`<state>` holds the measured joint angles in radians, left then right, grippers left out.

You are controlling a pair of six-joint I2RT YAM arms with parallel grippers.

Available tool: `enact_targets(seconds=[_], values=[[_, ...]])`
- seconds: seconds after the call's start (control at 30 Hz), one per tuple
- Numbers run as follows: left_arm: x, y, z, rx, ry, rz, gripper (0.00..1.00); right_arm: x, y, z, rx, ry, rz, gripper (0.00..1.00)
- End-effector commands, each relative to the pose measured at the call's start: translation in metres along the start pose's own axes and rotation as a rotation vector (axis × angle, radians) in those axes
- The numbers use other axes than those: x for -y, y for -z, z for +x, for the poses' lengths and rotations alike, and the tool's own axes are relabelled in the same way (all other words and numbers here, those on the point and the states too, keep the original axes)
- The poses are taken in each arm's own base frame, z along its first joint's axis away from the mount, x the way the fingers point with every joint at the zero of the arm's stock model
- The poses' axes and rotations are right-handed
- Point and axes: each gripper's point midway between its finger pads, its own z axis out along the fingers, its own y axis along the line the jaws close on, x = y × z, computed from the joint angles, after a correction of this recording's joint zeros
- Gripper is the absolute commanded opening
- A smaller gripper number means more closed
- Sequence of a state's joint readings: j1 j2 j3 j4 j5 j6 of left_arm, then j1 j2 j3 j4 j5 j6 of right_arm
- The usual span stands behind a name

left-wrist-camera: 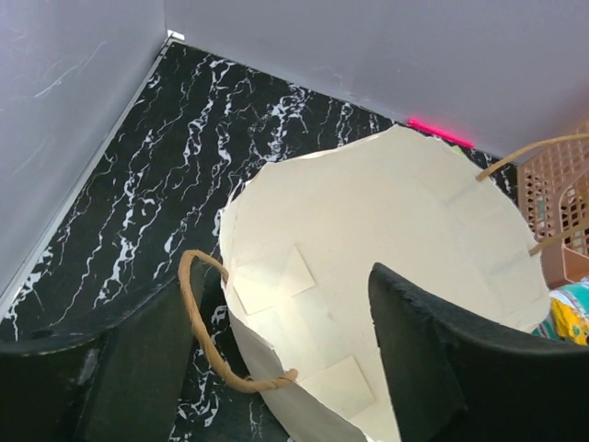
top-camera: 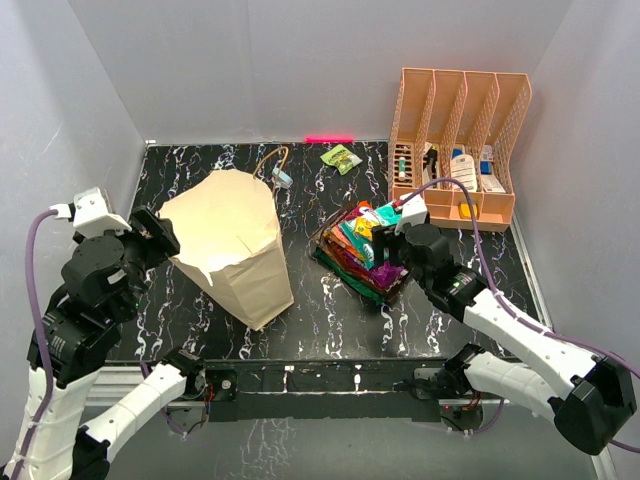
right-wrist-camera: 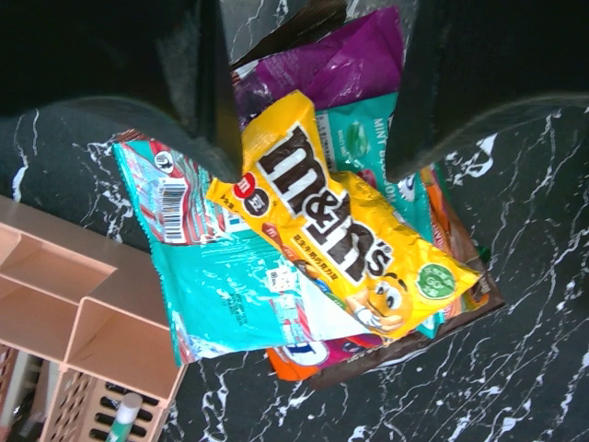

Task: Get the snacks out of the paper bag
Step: Adjust the paper bag at the center of the board, then reset both arms

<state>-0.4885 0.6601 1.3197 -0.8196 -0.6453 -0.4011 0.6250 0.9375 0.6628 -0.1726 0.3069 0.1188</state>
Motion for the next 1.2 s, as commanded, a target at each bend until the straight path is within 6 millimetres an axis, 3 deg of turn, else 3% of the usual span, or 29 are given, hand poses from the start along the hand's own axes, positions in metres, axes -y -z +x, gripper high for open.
enact_targets(seconds=[0.0, 0.03, 0.17, 0.3, 0.4, 0.73, 0.93, 1.17], values=[[0.011, 0.007, -0.021, 0.033, 0.013, 0.060, 0.78, -0.011, 0.019, -0.051, 0.096, -0.065, -0.074, 0.93], [0.012, 0.008, -0.024, 0.039, 0.010, 0.064, 0.82, -0.012, 0.024, -0.060, 0.108, -0.089, -0.080, 0.97], [0.018, 0.014, -0.043, 0.066, -0.006, 0.095, 0.98, -0.006, 0.050, -0.093, 0.152, -0.208, -0.061, 0.98], [0.026, 0.021, -0.064, 0.095, -0.016, 0.138, 0.98, -0.002, 0.083, -0.131, 0.200, -0.230, -0.080, 0.98], [0.029, 0.026, -0.076, 0.115, -0.007, 0.158, 0.98, 0.014, 0.103, -0.158, 0.266, -0.294, -0.015, 0.98], [0.036, 0.055, -0.125, 0.237, 0.055, 0.249, 0.99, 0.042, 0.184, -0.235, 0.486, -0.290, 0.001, 0.98], [0.051, 0.077, -0.156, 0.318, 0.053, 0.375, 0.98, 0.057, 0.219, -0.261, 0.568, -0.282, 0.029, 0.98], [0.075, 0.086, -0.163, 0.347, -0.007, 0.508, 0.98, 0.066, 0.250, -0.268, 0.620, -0.313, 0.018, 0.98]])
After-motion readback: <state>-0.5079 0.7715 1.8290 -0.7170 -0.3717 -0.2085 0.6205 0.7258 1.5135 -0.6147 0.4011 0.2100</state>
